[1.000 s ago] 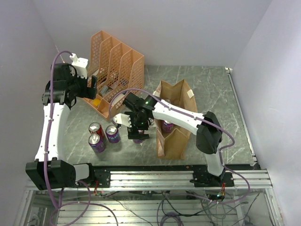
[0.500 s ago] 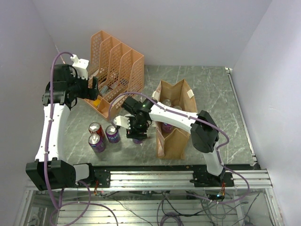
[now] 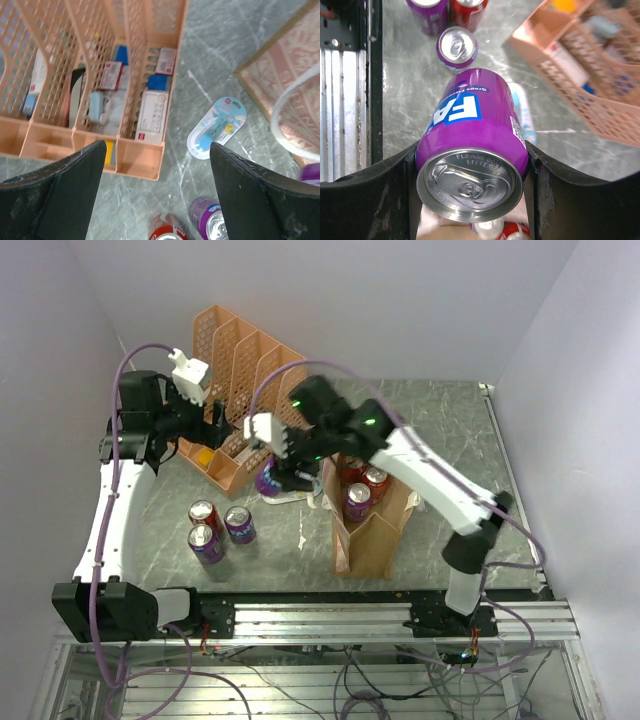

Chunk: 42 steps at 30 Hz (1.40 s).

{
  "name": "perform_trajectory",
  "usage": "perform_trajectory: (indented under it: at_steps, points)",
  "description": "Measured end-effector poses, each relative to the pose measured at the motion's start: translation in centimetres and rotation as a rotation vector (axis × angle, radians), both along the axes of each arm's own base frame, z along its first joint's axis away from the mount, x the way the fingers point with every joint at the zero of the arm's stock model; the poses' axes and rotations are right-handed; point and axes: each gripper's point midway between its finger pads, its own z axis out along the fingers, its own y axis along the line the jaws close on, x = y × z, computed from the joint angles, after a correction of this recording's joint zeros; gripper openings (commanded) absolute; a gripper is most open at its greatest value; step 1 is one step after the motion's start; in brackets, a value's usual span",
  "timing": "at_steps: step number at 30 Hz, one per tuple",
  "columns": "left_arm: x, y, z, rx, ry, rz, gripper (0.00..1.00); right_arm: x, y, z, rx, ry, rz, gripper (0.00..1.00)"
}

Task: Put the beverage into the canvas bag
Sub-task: Pick up the drink from the center of the board, then place the drink in the canvas bag.

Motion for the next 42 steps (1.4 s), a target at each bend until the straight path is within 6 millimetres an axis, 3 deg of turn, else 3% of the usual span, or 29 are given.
perform_trajectory:
  at_steps: [3,6,10,13,16,18,21,26,30,35,42]
  points:
    - [0.1,-2.2,1.0,-0.017,-0.049,-0.084,0.93,-0.2,-2.9,6.5,0.115,-0.067,-0.053,0.24]
    - [0.0,-4.9,1.9,-0.032,-0.096,-0.178,0.92,-0.6,-6.9,11.5,0.197,-0.127,-0.134,0.24]
    - [-0.9,-8.9,2.1,-0.049,-0.119,-0.322,0.91,-0.5,-11.5,14.1,0.225,-0.165,-0.256,0.23]
    - [-1.9,-11.7,2.1,-0.058,-0.121,-0.435,0.9,-0.1,-14.8,12.9,0.182,-0.16,-0.359,0.22]
    - [-2.8,-13.9,2.7,-0.029,-0.146,-0.542,0.9,0.1,-18.3,9.4,0.086,-0.11,-0.457,0.21]
    - [-4.3,-16.2,3.3,-0.004,-0.175,-0.644,0.92,0.3,-20.2,6.9,0.027,-0.063,-0.519,0.21]
    - [-8.2,-19.9,4.1,0.03,-0.21,-0.823,0.93,0.6,-22.1,3.6,-0.046,0.02,-0.587,0.2]
    - [-15.2,-25.3,4.9,0.051,-0.241,-1.099,0.96,1.2,-23.0,1.1,-0.085,0.111,-0.638,0.19]
    - [-20.0,-28.4,3.9,0.033,-0.189,-1.242,0.97,2.4,-23.3,0.4,-0.081,0.14,-0.675,0.19]
    - [-22.2,-30.4,2.3,0.008,-0.088,-1.263,0.98,3.6,-23.9,-0.4,-0.084,0.174,-0.714,0.18]
    - [-22.3,-32.2,-0.2,0.011,0.002,-1.232,0.96,3.1,-23.8,-0.9,-0.08,0.208,-0.707,0.18]
